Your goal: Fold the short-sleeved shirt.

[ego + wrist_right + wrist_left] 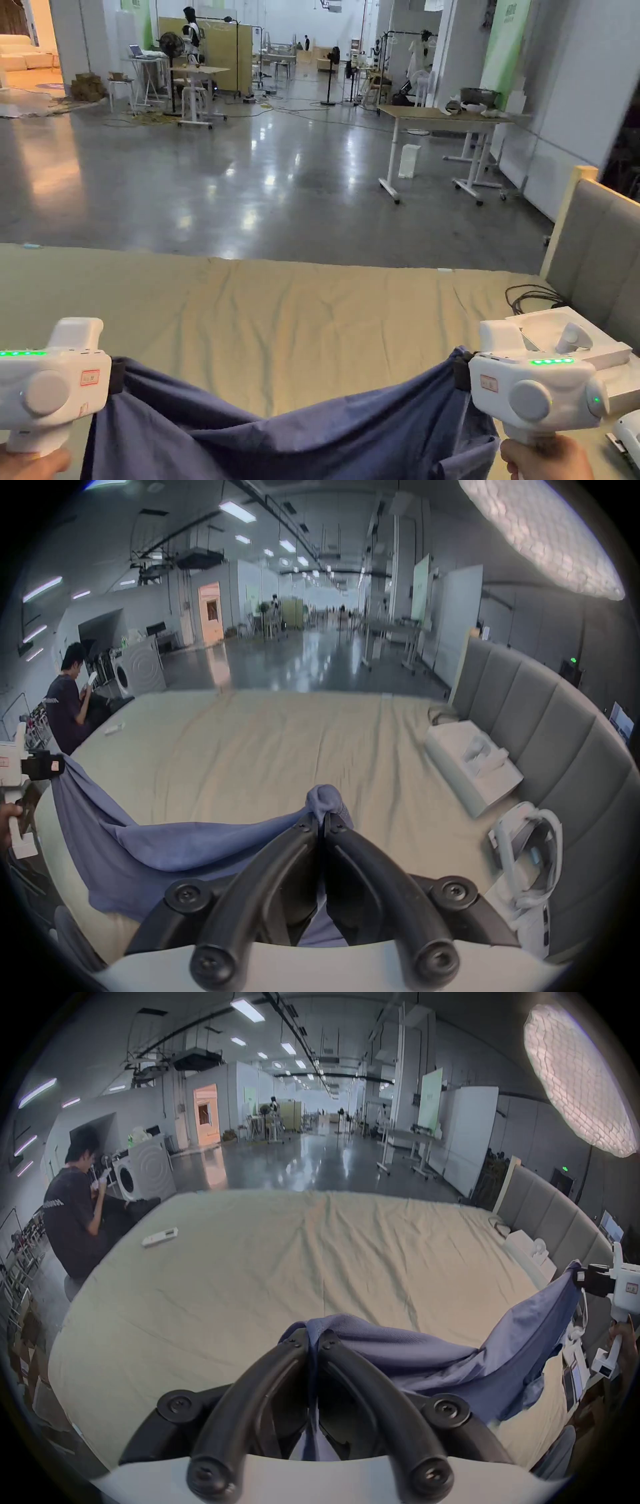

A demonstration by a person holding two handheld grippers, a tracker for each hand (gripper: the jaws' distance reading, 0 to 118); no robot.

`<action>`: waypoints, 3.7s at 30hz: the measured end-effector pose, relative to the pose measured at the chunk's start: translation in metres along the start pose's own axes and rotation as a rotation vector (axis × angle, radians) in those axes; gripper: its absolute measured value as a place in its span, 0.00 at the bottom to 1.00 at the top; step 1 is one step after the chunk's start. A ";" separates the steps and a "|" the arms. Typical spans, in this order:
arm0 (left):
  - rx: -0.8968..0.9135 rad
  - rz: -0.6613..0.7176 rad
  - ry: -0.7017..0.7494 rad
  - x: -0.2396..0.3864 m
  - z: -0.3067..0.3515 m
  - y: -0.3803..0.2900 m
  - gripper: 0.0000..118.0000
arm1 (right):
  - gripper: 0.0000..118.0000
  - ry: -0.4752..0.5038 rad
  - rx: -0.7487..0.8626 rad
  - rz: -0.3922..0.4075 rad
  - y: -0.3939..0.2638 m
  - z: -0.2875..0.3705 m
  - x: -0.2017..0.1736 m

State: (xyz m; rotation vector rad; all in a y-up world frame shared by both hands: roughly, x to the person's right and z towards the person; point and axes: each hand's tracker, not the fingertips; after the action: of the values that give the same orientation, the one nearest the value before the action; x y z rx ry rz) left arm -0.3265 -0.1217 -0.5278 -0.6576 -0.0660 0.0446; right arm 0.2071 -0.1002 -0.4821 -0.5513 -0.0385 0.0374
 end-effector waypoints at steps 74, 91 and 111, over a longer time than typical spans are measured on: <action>-0.326 0.052 0.065 -0.076 0.040 -0.225 0.04 | 0.01 -0.109 -0.166 0.038 -0.229 0.094 -0.001; 0.014 0.178 -0.005 -0.043 0.094 -0.156 0.52 | 0.60 -0.145 0.193 -0.047 -0.156 0.140 -0.032; 0.413 -0.062 0.058 0.107 0.130 -0.097 0.03 | 0.07 -0.081 0.465 -0.041 -0.088 0.145 -0.108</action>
State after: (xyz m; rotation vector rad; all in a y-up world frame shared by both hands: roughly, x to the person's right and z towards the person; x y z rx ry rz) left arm -0.2279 -0.1122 -0.3611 -0.2439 -0.0197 -0.0210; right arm 0.0948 -0.1039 -0.3158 -0.0841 -0.1173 0.0276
